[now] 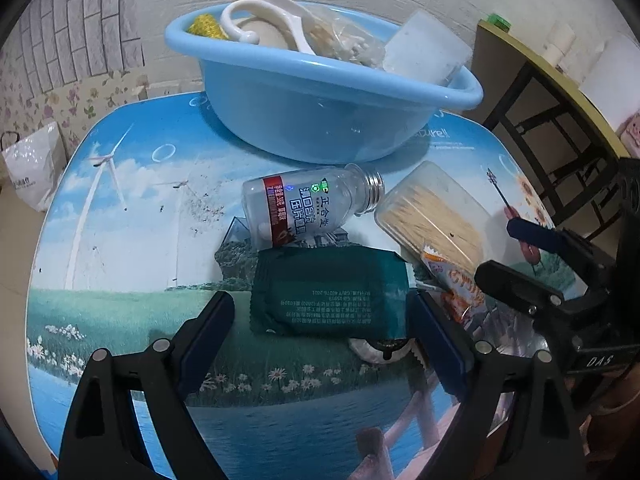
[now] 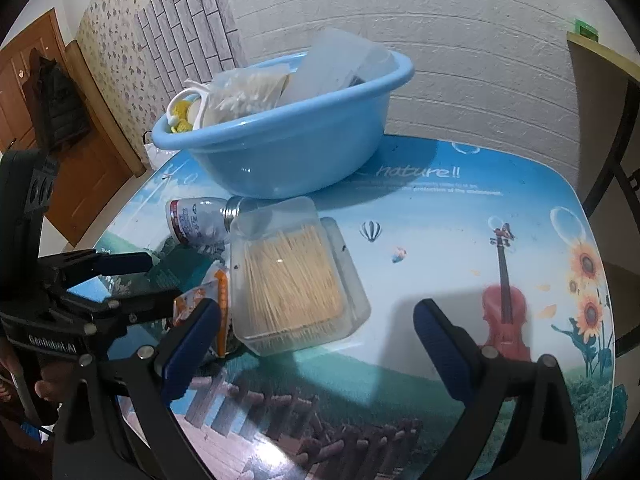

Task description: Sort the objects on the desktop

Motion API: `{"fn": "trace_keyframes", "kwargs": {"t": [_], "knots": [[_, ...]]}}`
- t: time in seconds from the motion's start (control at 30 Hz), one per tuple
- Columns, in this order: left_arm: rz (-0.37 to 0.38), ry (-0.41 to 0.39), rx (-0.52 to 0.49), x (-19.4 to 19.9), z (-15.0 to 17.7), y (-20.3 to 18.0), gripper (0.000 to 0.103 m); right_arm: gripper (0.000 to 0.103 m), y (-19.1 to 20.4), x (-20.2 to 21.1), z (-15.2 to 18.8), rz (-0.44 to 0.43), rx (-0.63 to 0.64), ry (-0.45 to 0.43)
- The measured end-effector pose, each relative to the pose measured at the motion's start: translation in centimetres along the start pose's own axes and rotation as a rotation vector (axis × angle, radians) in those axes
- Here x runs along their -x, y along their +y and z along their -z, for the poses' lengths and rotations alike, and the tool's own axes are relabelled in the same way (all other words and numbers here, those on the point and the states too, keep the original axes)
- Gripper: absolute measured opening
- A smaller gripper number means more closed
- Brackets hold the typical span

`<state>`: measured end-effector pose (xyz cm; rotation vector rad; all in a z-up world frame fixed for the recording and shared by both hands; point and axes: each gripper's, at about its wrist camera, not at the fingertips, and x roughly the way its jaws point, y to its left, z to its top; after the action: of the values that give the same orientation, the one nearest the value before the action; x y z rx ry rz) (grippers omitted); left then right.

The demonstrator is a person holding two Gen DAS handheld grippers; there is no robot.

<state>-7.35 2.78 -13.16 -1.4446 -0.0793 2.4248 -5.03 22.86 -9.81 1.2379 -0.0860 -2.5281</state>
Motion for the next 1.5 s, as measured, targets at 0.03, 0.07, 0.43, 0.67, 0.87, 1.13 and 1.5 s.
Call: {"fn": "trace_keyframes", "kwargs": {"t": [0.03,0.07,0.43,0.67,0.87,1.13,1.5], "knots": [[-0.002,-0.001,-0.002,0.1,0.0,0.1,0.088,0.099,0.0,-0.1,0.0,-0.001,-0.001,0.0],[-0.009,-0.005,-0.005,0.2,0.0,0.1,0.082,0.099,-0.1,-0.1,0.0,-0.004,-0.002,0.0],[-0.007,-0.029,0.032,0.9,0.0,2.0,0.043,0.072,0.2,-0.2,0.0,-0.044,0.013,0.003],[-0.027,-0.032,0.044,1.3,0.4,2.6,0.041,0.063,-0.6,0.3,0.1,-0.027,-0.015,-0.004],[-0.074,-0.032,0.063,1.8,0.6,3.9,0.041,0.063,-3.0,1.1,0.3,0.03,-0.076,-0.018],[-0.012,-0.021,0.048,1.9,0.8,2.5,0.072,0.063,-4.4,1.6,0.6,0.057,-0.102,-0.022],[-0.077,-0.022,-0.056,-0.6,0.1,-0.1,0.095,0.065,-3.7,0.9,1.1,0.055,-0.079,0.02]]}}
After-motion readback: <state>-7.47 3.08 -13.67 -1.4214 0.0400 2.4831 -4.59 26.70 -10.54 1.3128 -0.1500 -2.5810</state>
